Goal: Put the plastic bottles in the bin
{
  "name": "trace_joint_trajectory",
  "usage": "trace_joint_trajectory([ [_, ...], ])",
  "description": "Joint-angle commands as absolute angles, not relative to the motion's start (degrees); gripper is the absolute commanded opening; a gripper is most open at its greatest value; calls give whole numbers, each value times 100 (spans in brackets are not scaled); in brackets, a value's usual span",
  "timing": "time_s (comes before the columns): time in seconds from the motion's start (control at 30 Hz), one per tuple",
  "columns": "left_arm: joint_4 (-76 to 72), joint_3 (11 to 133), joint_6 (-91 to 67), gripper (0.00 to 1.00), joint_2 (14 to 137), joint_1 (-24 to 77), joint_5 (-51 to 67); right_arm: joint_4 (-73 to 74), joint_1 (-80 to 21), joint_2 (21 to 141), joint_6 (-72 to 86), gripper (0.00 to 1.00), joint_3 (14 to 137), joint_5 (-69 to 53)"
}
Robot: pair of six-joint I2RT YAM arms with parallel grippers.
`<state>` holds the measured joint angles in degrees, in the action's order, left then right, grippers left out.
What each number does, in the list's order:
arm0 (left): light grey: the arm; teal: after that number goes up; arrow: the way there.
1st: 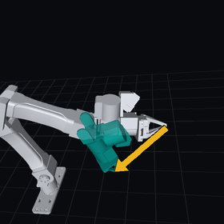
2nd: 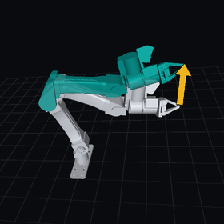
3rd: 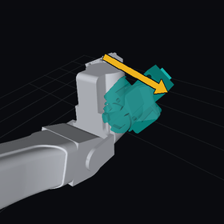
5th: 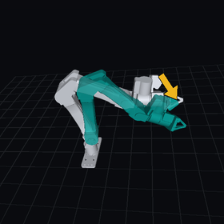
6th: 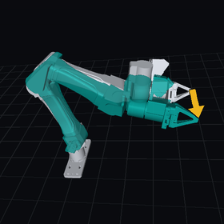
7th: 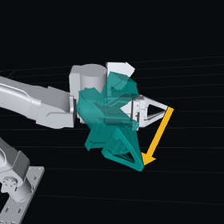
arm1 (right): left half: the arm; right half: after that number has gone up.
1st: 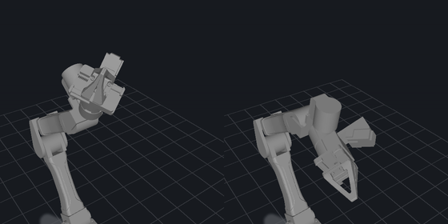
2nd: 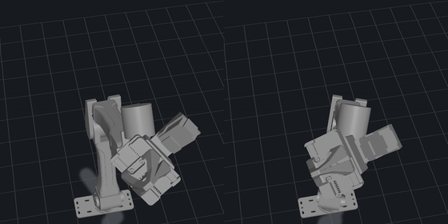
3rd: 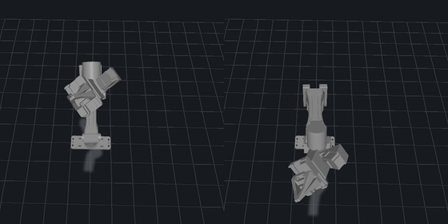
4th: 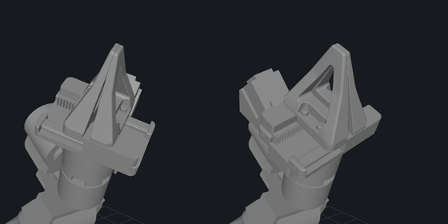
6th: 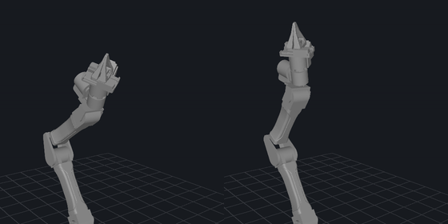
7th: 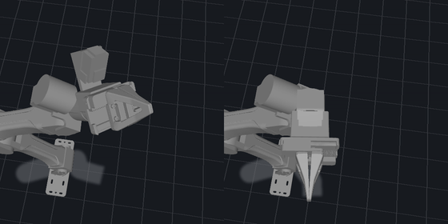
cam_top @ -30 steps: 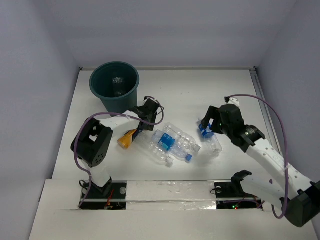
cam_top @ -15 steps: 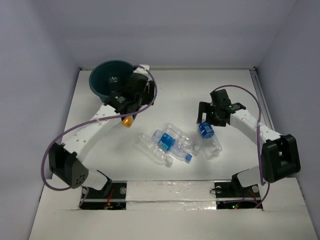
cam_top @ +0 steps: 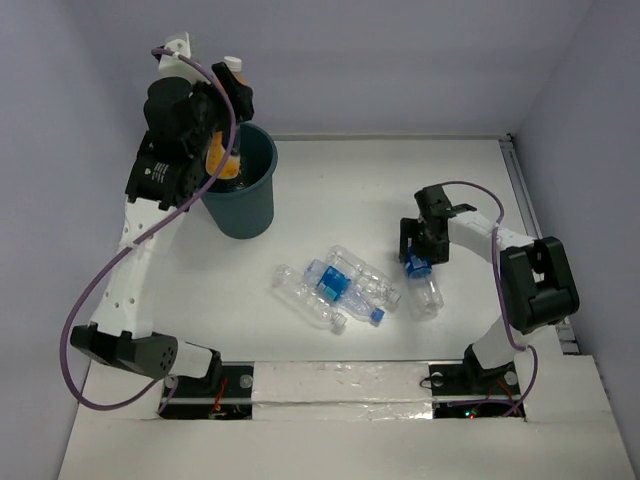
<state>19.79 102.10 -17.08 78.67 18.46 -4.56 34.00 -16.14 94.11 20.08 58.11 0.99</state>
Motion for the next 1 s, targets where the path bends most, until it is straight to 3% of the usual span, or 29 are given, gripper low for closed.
trace_joint_trajectory([
  [0.0, 1163, 10109, -1986, 33, 8112, 1312, -308, 3472, -1591, 9404, 1872, 79, 6091, 79],
  [0.03, 995, 10073, -2012, 33, 8147, 1205, -325, 3498, -1591, 9404, 1863, 70, 6126, 88],
  [0.13, 695, 10212, -2162, 33, 8463, 792, -185, 3551, -1591, 9308, 1907, 57, 6196, 228],
  [0.33, 106, 10222, -2083, 37, 8938, 606, -193, 3884, -1591, 8491, 2004, 56, 6679, 922],
  [0.43, 35, 10055, -2048, 47, 9026, 606, -211, 4104, -1591, 8062, 1995, 56, 7162, 932],
  [0.57, -140, 9686, -2039, 80, 8851, 606, -202, 4078, -1591, 7647, 2213, 56, 7908, 248],
  [0.67, -10, 9606, -2048, 91, 8667, 606, -167, 3780, -1643, 7594, 2609, 57, 8629, -508],
  [0.87, 439, 9537, -2162, 92, 7948, 606, 157, 2313, -2152, 8059, 3724, 58, 9622, -1432],
  [0.93, 650, 9274, -2293, 87, 7674, 606, 298, 1812, -2512, 8515, 3980, 59, 9921, -1520],
  [0.97, 711, 9142, -2364, 76, 7342, 606, 386, 1654, -2644, 8673, 4190, 59, 10271, -1529],
])
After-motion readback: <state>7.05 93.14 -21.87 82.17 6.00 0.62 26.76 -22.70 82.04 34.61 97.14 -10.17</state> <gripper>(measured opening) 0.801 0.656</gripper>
